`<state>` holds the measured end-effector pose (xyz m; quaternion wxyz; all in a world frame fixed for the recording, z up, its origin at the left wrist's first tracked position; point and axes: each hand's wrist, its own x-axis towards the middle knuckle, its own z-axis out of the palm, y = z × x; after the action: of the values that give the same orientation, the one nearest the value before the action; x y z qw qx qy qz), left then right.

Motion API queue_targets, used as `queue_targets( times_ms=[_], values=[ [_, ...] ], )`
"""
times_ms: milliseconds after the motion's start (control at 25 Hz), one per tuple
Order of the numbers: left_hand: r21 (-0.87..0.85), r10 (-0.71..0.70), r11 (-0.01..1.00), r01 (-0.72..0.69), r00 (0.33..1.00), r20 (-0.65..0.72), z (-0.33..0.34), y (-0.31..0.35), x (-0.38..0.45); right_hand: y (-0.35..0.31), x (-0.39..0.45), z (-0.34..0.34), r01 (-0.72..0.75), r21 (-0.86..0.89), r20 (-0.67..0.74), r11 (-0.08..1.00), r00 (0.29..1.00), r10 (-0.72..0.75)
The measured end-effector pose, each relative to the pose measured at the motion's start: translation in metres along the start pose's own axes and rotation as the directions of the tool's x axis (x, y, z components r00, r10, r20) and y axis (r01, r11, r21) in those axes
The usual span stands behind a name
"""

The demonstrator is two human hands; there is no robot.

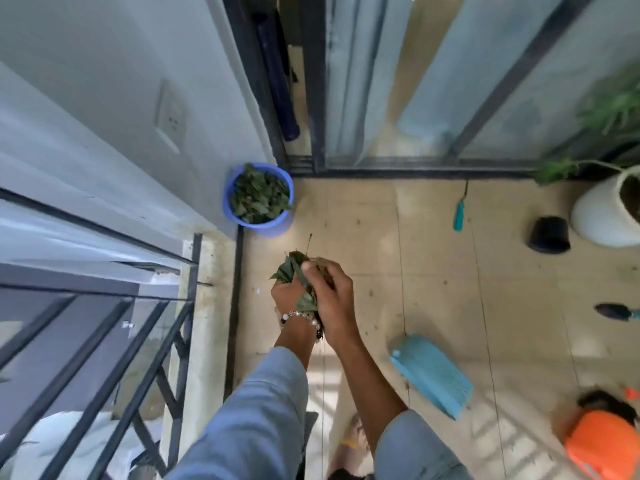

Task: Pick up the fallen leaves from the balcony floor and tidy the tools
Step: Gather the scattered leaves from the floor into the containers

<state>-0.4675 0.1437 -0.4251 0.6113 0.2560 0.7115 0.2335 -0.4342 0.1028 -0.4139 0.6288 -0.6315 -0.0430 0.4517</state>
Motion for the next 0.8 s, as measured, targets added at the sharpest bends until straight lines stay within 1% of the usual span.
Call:
queue_targets(
  times_ms=[80, 200, 240, 320, 400, 480, 520, 560, 600, 640, 680, 720, 760, 800],
  values=[
    [-0.05, -0.005, 0.999, 0.004, 1.0, -0.005, 0.008, 0.048, 0.044, -0.005, 0.047, 0.041, 0.018, -0.044, 0.035, 0.999, 0.999, -0.016],
    [-0.093, -0.032, 0.995, 0.032, 0.999, 0.006, 0.022, 0.1, 0.134, -0.001, 0.133, 0.099, -0.076, -0.015, 0.037, 0.997, 0.996, 0.076],
    [-0.142, -0.044, 0.989, 0.045, 0.999, 0.011, 0.028, 0.113, 0.165, 0.003, 0.161, 0.115, -0.105, -0.011, 0.033, 0.994, 0.994, 0.105],
    [-0.276, -0.067, 0.958, 0.078, 0.996, 0.052, 0.041, 0.136, 0.22, 0.016, 0.22, 0.145, -0.112, -0.022, 0.046, 0.993, 0.993, 0.113],
    [-0.348, -0.087, 0.929, 0.123, 0.989, 0.118, 0.06, 0.152, 0.28, 0.034, 0.284, 0.167, -0.082, -0.052, 0.051, 0.995, 0.995, 0.084],
    [-0.417, -0.068, 0.899, 0.13, 0.985, 0.159, 0.076, 0.156, 0.342, 0.058, 0.346, 0.181, -0.01, -0.121, 0.107, 0.993, 0.994, 0.023],
    [-0.415, -0.053, 0.901, 0.125, 0.982, 0.181, 0.082, 0.156, 0.367, 0.071, 0.374, 0.186, 0.052, -0.19, 0.147, 0.98, 0.989, -0.023],
    [-0.356, -0.025, 0.93, 0.091, 0.982, 0.185, 0.085, 0.153, 0.391, 0.085, 0.398, 0.19, 0.136, -0.292, 0.188, 0.947, 0.979, -0.082],
    [-0.241, 0.016, 0.97, 0.029, 0.983, 0.185, 0.086, 0.151, 0.411, 0.099, 0.418, 0.192, 0.245, -0.417, 0.229, 0.875, 0.96, -0.16],
    [-0.05, 0.086, 0.996, -0.079, 0.984, 0.153, 0.084, 0.145, 0.432, 0.113, 0.435, 0.194, 0.363, -0.552, 0.284, 0.751, 0.928, -0.239],
    [0.19, 0.214, 0.95, -0.248, 0.96, 0.182, 0.08, 0.135, 0.457, 0.13, 0.45, 0.193, 0.457, -0.675, 0.352, 0.579, 0.889, -0.292],
    [0.428, 0.335, 0.797, -0.426, 0.902, 0.273, 0.075, 0.126, 0.477, 0.144, 0.46, 0.188, 0.517, -0.768, 0.418, 0.378, 0.852, -0.315],
    [0.624, 0.363, 0.554, -0.551, 0.834, 0.415, 0.068, 0.117, 0.495, 0.156, 0.469, 0.182, 0.54, -0.823, 0.474, 0.176, 0.824, -0.309],
    [0.765, 0.304, 0.277, -0.581, 0.809, 0.504, 0.062, 0.108, 0.506, 0.168, 0.476, 0.175, 0.544, -0.839, 0.52, 0.015, 0.809, -0.274]
  ],
)
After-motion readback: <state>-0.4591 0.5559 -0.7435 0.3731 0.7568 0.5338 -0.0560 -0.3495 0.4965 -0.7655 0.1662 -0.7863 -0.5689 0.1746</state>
